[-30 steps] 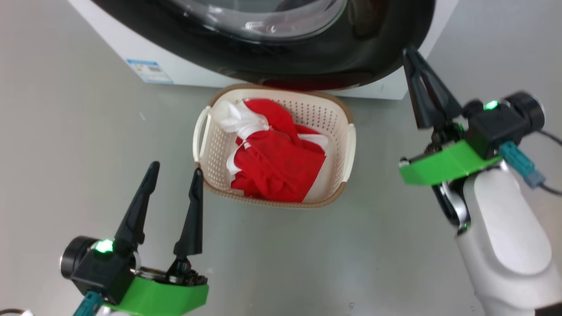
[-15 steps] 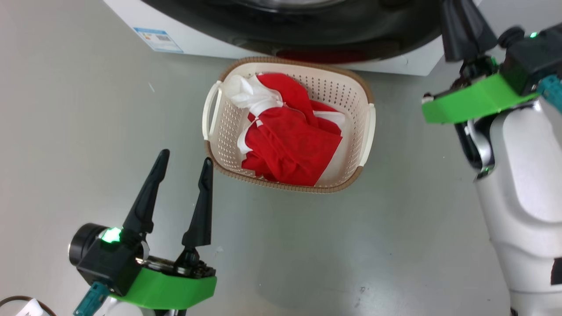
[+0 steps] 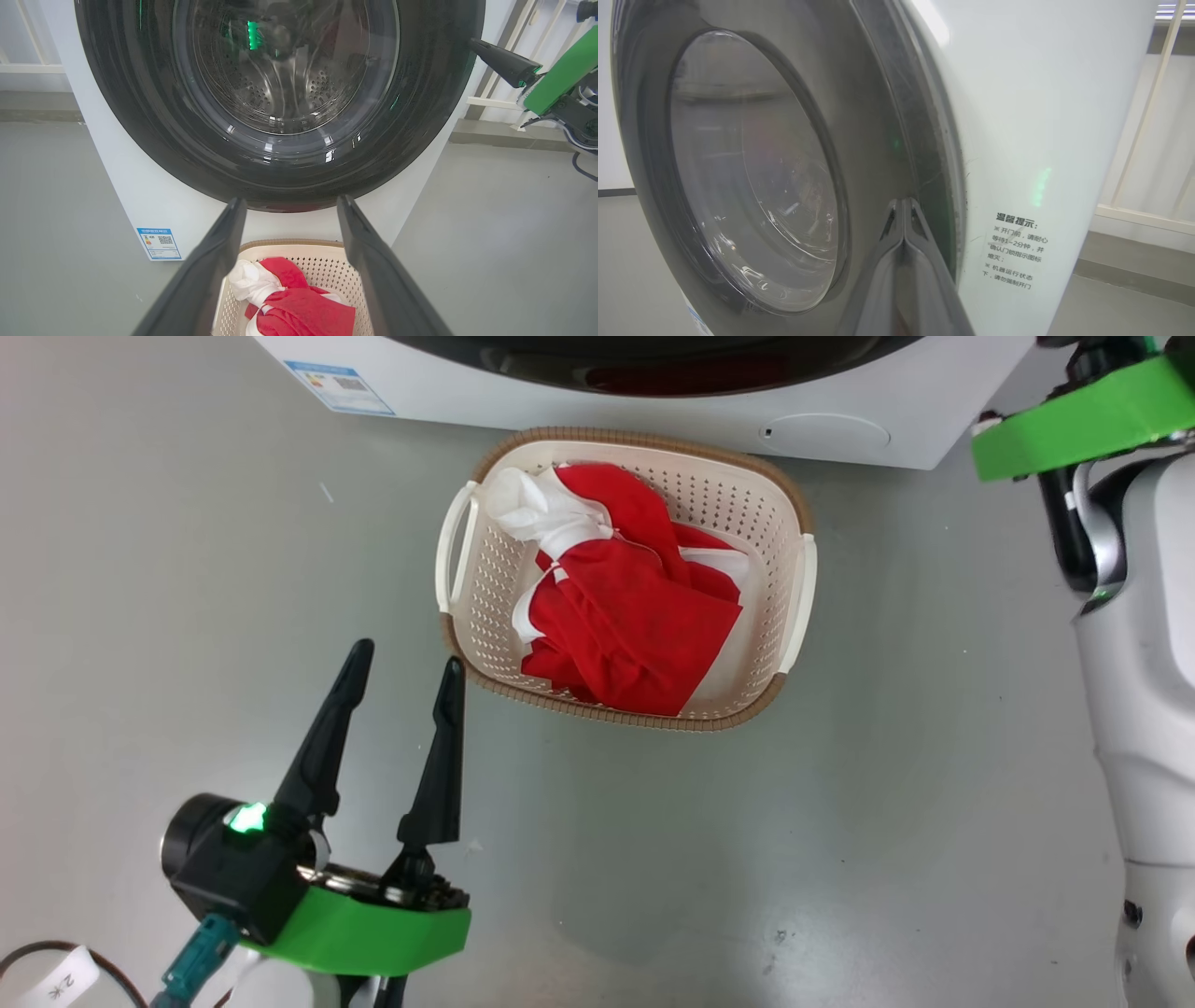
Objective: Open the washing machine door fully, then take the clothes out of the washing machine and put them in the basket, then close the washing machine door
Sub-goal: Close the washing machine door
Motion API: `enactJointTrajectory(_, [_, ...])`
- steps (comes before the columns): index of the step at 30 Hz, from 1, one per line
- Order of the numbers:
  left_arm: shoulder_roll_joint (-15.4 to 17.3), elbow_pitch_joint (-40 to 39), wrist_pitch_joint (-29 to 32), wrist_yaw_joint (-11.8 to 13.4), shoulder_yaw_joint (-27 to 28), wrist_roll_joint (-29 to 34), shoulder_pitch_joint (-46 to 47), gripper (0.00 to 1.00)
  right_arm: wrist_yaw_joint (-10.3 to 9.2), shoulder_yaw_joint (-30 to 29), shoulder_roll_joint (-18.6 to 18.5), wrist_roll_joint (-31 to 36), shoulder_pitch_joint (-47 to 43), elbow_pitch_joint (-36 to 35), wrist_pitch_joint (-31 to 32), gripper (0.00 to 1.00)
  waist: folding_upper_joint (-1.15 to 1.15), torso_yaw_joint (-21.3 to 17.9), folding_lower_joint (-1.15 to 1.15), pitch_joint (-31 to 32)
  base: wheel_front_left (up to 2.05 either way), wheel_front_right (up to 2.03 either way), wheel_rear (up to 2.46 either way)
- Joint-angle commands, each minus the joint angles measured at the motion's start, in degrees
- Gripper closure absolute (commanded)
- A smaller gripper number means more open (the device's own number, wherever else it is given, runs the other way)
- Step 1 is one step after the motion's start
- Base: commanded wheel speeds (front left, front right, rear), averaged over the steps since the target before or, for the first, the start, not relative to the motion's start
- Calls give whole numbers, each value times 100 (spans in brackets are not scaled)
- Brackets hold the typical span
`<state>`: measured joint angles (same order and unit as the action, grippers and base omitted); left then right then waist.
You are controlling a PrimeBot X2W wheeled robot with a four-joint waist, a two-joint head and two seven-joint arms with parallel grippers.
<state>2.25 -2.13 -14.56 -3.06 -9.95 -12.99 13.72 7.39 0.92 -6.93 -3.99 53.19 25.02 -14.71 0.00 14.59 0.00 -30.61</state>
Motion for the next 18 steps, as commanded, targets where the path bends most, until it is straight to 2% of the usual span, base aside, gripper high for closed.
enactJointTrajectory(1, [63,-110,-44,7,132,-89,91,0,10,9,79,47,153,-86,-29,100,0,13,0,3,0,0,0])
enactJointTrajectory(7, [63,-95,-44,-29,67,-199,143,0,10,-94,-14,157,513,220,-29,100,0,60,0,-31,0,0,0])
enactJointTrajectory(18, [63,-95,-44,-45,123,-331,146,0,10,-88,47,240,525,209,-29,100,0,7,0,-33,0,0,0])
